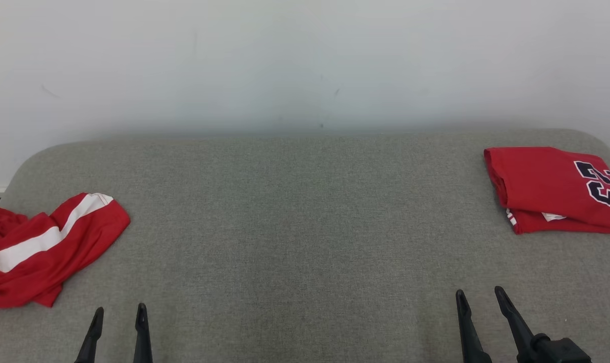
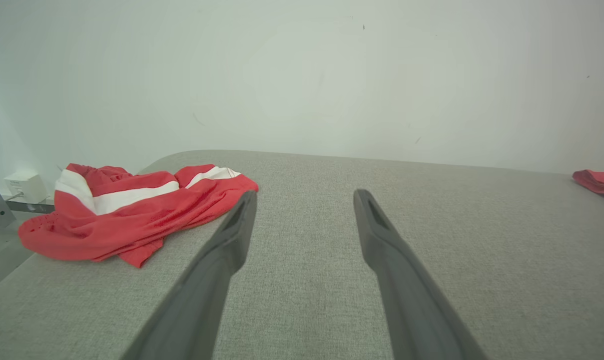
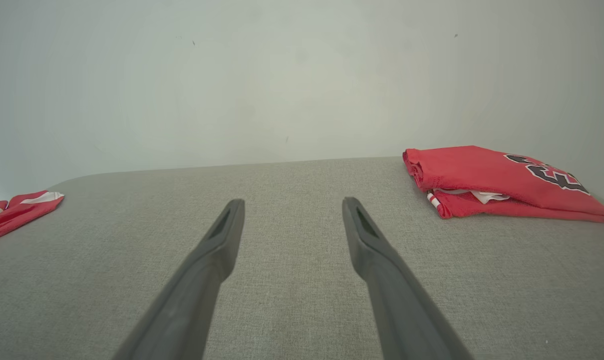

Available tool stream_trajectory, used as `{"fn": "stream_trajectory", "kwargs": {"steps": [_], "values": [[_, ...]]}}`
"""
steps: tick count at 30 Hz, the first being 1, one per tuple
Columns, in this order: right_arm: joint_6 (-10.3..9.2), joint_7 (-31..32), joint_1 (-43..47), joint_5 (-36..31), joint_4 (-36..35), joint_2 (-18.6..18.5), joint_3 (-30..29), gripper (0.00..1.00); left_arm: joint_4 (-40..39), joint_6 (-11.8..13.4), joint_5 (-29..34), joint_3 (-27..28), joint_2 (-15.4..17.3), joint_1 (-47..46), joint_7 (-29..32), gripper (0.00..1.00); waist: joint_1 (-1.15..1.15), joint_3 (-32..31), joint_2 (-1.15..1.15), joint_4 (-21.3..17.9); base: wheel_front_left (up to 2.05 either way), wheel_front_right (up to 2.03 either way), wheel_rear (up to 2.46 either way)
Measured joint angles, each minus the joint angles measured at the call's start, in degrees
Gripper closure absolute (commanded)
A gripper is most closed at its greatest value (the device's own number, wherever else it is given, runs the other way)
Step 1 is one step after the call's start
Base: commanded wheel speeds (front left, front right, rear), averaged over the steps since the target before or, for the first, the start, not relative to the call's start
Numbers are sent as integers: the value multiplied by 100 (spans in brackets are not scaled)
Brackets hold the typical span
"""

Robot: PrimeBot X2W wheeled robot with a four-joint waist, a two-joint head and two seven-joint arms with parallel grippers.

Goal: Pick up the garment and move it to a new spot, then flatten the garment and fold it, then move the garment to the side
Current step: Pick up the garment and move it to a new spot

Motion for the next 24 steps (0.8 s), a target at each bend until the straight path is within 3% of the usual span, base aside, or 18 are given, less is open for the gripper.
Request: {"fn": "stream_trajectory", "kwargs": {"steps": [10, 24], "values": [[0, -47, 49, 149, 64, 2, 38, 0, 42, 32, -2, -59, 60, -60, 9, 0, 0, -19, 0, 320, 0, 0, 0], [0, -110, 40, 235, 224, 4, 130, 0, 124, 107, -66, -67, 134, -93, 68, 0, 0, 1, 0, 1415, 0, 0, 0]]}}
